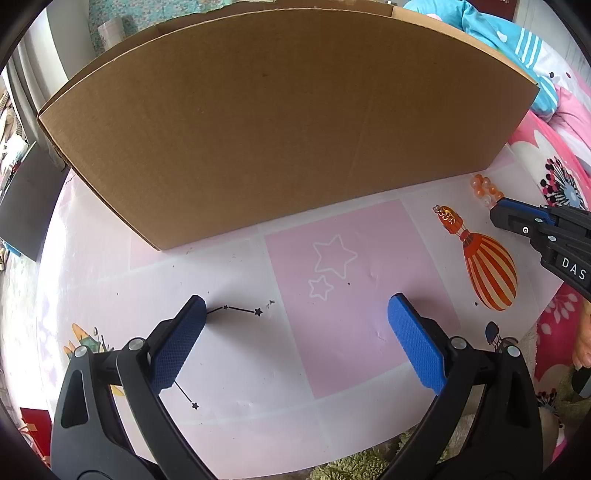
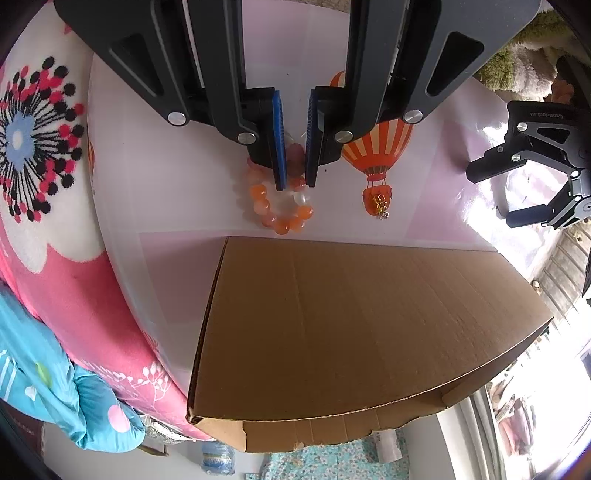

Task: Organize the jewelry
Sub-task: 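Close the right tool on the orange bead bracelet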

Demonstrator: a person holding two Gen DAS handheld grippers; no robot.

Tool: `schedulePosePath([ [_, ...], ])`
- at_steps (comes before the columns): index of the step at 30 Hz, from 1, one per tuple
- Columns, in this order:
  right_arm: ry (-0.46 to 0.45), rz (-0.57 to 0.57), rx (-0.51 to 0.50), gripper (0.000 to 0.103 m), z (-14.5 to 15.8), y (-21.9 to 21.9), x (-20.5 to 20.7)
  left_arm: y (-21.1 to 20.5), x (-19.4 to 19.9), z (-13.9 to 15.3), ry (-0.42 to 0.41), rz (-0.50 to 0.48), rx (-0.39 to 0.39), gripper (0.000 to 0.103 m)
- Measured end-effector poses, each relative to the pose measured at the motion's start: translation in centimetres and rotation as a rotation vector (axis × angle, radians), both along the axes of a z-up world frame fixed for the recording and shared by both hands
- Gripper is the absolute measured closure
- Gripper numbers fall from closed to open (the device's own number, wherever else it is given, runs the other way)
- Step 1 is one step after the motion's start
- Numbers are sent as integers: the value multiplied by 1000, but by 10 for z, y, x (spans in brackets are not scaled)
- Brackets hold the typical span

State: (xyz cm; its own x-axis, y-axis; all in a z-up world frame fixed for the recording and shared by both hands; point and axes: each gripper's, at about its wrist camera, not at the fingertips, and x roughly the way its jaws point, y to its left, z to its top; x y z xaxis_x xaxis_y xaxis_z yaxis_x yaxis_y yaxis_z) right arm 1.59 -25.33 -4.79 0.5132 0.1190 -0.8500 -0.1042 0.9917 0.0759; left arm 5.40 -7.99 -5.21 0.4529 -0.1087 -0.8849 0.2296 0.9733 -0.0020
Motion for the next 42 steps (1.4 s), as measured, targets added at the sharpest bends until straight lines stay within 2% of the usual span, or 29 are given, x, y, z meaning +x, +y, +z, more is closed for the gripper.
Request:
schedulePosePath([
  [42, 9, -3, 17, 92, -2, -6, 7, -1, 1, 1, 0, 1, 0, 7],
])
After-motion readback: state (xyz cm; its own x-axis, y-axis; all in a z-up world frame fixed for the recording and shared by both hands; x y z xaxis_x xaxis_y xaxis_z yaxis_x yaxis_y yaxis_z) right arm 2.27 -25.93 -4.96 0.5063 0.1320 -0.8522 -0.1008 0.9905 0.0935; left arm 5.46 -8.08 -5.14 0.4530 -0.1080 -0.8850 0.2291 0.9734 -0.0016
